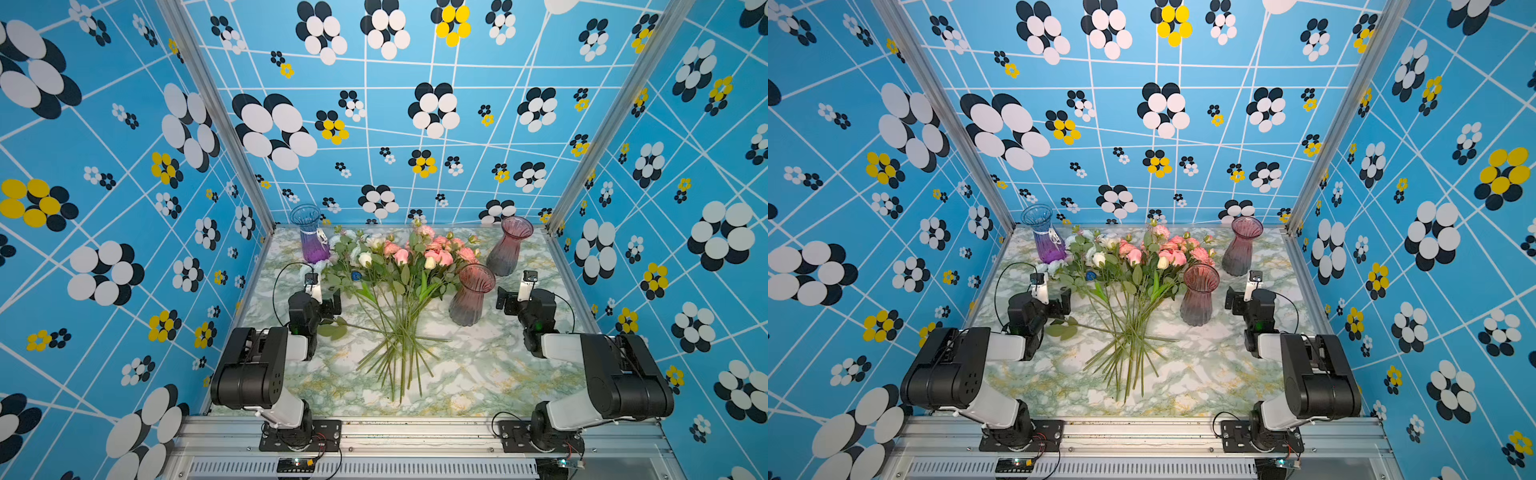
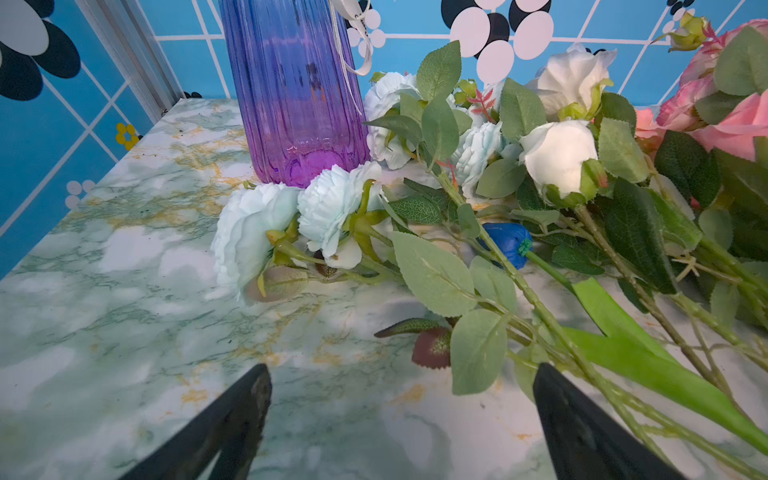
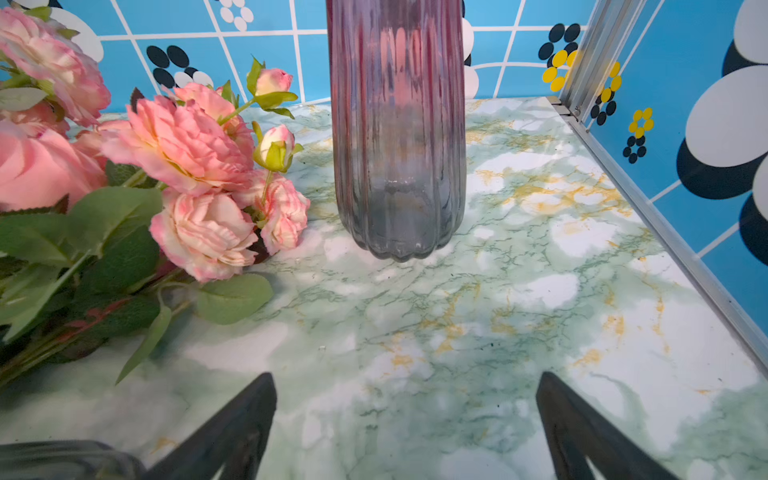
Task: Place the pink flowers into the vase
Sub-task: Adjust the flower at the center of the board.
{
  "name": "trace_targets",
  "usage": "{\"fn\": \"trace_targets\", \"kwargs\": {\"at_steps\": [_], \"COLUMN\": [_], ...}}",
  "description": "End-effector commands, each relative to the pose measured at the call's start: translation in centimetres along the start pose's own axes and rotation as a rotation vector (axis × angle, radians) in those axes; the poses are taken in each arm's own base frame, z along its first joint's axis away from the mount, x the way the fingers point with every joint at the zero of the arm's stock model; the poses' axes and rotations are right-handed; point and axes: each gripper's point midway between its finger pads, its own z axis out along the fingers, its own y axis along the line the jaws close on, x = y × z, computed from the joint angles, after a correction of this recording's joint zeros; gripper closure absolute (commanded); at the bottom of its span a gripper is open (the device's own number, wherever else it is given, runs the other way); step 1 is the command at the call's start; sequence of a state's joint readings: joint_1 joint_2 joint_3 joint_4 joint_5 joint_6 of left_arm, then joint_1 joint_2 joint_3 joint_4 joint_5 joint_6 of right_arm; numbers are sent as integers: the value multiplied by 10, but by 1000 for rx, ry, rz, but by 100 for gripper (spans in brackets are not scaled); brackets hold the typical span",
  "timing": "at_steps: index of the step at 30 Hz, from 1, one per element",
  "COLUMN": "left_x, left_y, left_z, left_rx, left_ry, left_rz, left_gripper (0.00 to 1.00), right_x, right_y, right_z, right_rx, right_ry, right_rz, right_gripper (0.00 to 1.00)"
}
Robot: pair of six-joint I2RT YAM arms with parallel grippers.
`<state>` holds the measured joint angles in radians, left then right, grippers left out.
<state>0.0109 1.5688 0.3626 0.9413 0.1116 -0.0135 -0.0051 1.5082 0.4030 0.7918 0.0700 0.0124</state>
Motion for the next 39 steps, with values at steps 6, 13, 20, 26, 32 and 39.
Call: {"fn": "trace_targets", "kwargs": {"at_steps": [6,13,20,26,32,39], "left_x": [-11,-12,-12,-11,-12,-31], "left_y": [7,7,7,7,7,25], "left_z": [0,0,0,0,0,-2], "left_rx": [-28,-26,-26,-28,-40,-146], "left_ry": [-27,-31,-30,-28,-27,34], "left_rz": [-1,-4,-3,-2,3,-34], "left_gripper": [0,0,0,0,0,0], "right_x": [-2,-2,-2,-2,-5,-13], "right_y": [-1,-1,-2,-4,-10,-17], "right_z": [2,2,2,2,1,-1], "right_rx": [7,8,12,22,61,105], "right_ry": [2,1,2,2,6,14], "right_rz": [12,11,11,14,29,41], "right_gripper": [1,1,1,1,1,1]}}
